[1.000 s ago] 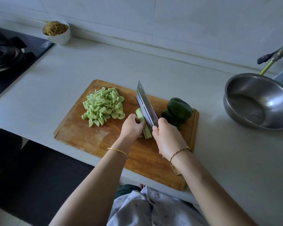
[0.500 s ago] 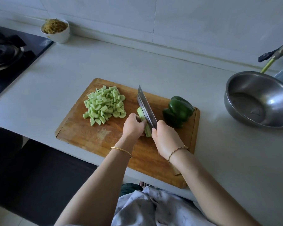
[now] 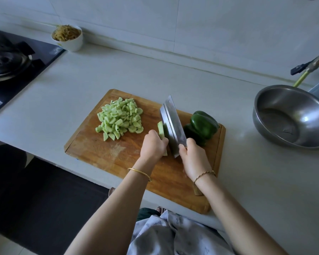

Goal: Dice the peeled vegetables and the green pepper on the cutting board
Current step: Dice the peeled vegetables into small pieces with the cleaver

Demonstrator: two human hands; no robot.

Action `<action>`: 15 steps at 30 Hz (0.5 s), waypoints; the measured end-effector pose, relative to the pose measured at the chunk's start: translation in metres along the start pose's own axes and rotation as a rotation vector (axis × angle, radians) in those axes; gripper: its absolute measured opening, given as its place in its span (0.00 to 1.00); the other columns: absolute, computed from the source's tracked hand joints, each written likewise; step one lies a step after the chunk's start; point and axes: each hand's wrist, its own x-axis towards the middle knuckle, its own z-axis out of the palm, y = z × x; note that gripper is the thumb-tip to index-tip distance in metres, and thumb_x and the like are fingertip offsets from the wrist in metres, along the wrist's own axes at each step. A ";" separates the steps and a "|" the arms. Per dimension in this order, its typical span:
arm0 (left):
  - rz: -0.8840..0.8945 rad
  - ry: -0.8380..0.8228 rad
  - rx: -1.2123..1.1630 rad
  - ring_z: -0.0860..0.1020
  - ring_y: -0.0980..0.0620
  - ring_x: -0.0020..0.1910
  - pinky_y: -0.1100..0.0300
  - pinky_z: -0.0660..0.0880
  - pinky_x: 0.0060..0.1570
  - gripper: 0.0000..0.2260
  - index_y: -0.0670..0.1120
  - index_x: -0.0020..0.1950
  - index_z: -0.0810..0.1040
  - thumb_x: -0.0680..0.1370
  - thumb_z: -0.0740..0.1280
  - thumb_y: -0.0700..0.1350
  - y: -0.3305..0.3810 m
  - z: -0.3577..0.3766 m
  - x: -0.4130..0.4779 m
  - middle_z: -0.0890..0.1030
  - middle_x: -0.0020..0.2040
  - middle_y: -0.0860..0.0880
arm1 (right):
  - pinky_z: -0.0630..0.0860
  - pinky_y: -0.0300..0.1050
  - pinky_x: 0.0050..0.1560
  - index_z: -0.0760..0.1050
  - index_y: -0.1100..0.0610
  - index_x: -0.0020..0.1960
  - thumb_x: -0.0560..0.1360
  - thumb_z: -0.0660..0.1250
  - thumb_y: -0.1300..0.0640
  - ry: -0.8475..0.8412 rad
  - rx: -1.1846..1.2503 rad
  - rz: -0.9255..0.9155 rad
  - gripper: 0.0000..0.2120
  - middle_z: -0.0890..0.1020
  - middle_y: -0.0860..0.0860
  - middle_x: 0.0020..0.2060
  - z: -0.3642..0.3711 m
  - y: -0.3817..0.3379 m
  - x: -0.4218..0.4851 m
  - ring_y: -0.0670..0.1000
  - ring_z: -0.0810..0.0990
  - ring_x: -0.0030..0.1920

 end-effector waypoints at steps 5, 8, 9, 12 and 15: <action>0.037 -0.003 0.107 0.76 0.41 0.50 0.50 0.74 0.43 0.13 0.39 0.54 0.70 0.74 0.66 0.45 0.009 0.003 -0.010 0.74 0.53 0.41 | 0.68 0.43 0.31 0.64 0.56 0.45 0.82 0.55 0.52 0.060 -0.080 -0.047 0.10 0.71 0.48 0.33 -0.005 -0.003 -0.002 0.49 0.73 0.33; 0.092 0.012 0.215 0.74 0.41 0.52 0.50 0.73 0.48 0.13 0.40 0.56 0.70 0.75 0.66 0.43 0.011 0.006 -0.015 0.73 0.53 0.42 | 0.74 0.46 0.35 0.66 0.57 0.46 0.82 0.56 0.52 0.069 -0.042 -0.052 0.09 0.72 0.48 0.34 -0.009 -0.005 0.001 0.51 0.75 0.35; 0.093 0.016 0.220 0.74 0.41 0.52 0.50 0.73 0.48 0.13 0.39 0.56 0.70 0.75 0.66 0.43 0.009 0.005 -0.015 0.73 0.53 0.42 | 0.76 0.48 0.37 0.66 0.57 0.47 0.82 0.56 0.53 0.073 -0.036 -0.056 0.09 0.73 0.49 0.34 -0.010 -0.006 0.001 0.52 0.76 0.36; 0.068 0.026 0.168 0.76 0.43 0.49 0.51 0.75 0.44 0.12 0.40 0.55 0.71 0.75 0.66 0.44 0.004 0.000 -0.013 0.76 0.52 0.42 | 0.80 0.50 0.38 0.68 0.58 0.48 0.82 0.56 0.52 0.075 -0.003 -0.069 0.10 0.75 0.52 0.36 -0.014 -0.008 0.001 0.53 0.78 0.36; 0.095 0.089 0.182 0.76 0.46 0.44 0.55 0.72 0.36 0.11 0.42 0.54 0.73 0.75 0.66 0.45 -0.005 -0.017 -0.012 0.76 0.49 0.44 | 0.79 0.45 0.35 0.68 0.58 0.49 0.82 0.56 0.52 0.087 0.033 -0.081 0.09 0.75 0.50 0.35 -0.015 -0.010 0.002 0.49 0.76 0.32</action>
